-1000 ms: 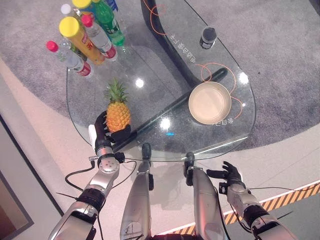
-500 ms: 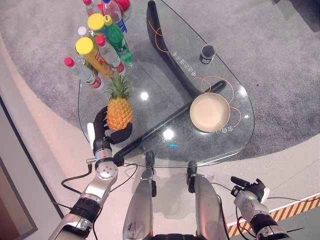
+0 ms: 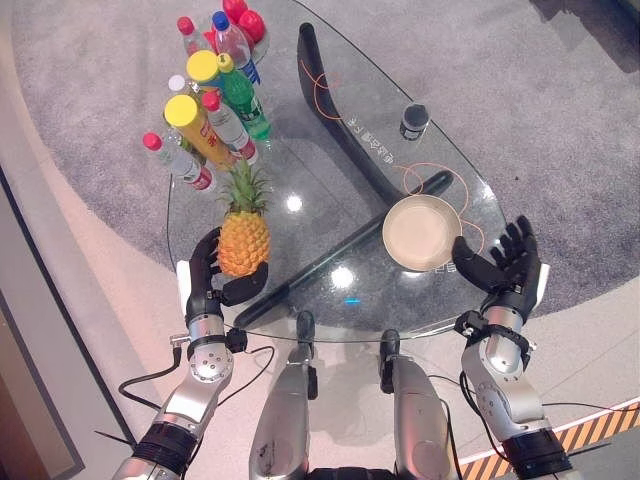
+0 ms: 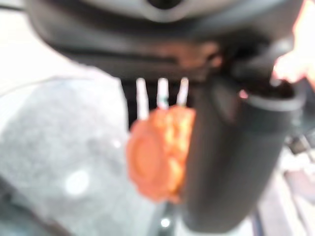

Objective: Pick up the fruit to the plate

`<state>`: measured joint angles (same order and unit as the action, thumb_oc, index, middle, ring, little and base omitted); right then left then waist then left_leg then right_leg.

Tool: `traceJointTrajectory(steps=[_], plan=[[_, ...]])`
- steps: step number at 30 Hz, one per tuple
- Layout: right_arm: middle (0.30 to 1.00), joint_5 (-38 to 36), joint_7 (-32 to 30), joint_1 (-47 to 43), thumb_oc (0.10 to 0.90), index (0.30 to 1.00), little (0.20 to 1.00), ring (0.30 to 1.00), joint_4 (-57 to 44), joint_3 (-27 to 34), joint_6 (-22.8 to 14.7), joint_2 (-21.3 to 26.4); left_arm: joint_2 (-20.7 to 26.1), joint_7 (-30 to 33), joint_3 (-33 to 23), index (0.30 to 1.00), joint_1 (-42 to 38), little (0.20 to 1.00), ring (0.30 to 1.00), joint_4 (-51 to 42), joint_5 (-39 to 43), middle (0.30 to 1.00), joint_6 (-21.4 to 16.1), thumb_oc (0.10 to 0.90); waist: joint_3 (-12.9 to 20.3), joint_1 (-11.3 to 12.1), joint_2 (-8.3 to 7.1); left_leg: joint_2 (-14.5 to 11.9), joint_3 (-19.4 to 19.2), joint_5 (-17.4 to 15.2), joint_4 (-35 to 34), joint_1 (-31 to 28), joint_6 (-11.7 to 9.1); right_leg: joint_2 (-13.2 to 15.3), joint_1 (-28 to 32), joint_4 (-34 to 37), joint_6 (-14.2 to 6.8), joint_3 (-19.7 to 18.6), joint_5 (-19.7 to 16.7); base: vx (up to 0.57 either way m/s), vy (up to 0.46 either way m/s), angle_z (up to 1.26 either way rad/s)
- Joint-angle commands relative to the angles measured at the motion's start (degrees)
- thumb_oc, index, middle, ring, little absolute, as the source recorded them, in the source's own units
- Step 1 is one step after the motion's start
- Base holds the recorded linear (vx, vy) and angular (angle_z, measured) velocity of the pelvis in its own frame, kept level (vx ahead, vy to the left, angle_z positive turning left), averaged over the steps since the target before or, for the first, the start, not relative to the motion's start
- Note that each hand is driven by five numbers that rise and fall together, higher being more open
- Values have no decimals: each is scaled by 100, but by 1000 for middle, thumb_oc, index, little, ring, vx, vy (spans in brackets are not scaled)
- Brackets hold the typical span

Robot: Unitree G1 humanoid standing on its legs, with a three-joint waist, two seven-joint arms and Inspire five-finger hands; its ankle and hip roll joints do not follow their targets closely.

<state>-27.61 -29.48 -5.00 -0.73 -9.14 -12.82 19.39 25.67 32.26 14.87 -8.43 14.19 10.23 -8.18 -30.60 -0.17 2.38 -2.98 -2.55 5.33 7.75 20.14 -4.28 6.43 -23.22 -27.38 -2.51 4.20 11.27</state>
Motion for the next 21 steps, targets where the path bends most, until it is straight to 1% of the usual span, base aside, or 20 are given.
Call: traceJointTrajectory(steps=[1,5,8,9,11,13,18,21], plan=[[900,-52,650,-368,800,900,900,900,-790,24,-770,57,331,-120,-391,300,-346,200,300,-948,-510,300,-709,100,81,-81,-384,495,-56,-718,980,-104,308,-61,672,1536,-28,216,-1208,0,0,0],[900,-335,896,-1040,800,900,900,900,-735,-223,-735,-33,345,-443,-35,300,-685,200,300,-1183,-532,300,-747,100,81,6,-365,519,-41,-721,1017,-62,297,-21,687,1580,-27,284,-1244,-10,-27,1],[900,-481,966,-1334,800,900,900,900,-738,-335,-696,-177,363,-560,134,300,-877,200,300,-1408,-646,300,-923,100,81,65,-347,539,-14,-723,1023,-28,292,8,671,1593,-26,332,-1267,-13,-44,3],[900,-498,955,-1421,800,900,900,900,-751,-395,-652,-228,374,-598,193,300,-945,200,300,-1470,-606,300,-946,100,81,82,-344,546,-4,-729,1041,-12,290,17,663,1586,-26,345,-1272,-11,-38,1],[900,-632,917,-1594,800,900,900,900,-714,-553,-506,-353,378,-776,310,300,-1067,200,300,-1596,-502,300,-1114,100,81,120,-332,559,13,-738,1081,23,286,42,638,1559,-22,384,-1276,-7,-20,6],[900,-747,937,-1626,800,900,900,900,-684,-625,-438,-402,377,-840,364,300,-1082,200,300,-1703,-521,300,-1218,100,81,137,-322,568,15,-733,1090,43,287,51,621,1540,-15,403,-1275,-4,0,14],[900,-1081,1081,-1578,800,900,900,900,-673,-704,-350,-436,409,-993,422,300,-1061,200,300,-1921,-547,300,-1344,100,81,164,-316,589,27,-740,1116,71,294,69,601,1527,-12,428,-1282,0,-2,11],[900,-1487,1340,-1522,800,900,900,900,-604,-795,-323,-411,467,-1152,473,300,-1022,200,300,-2103,-600,300,-1593,100,81,189,-312,612,40,-749,1137,101,304,81,558,1497,-16,451,-1288,2,-1,1]])
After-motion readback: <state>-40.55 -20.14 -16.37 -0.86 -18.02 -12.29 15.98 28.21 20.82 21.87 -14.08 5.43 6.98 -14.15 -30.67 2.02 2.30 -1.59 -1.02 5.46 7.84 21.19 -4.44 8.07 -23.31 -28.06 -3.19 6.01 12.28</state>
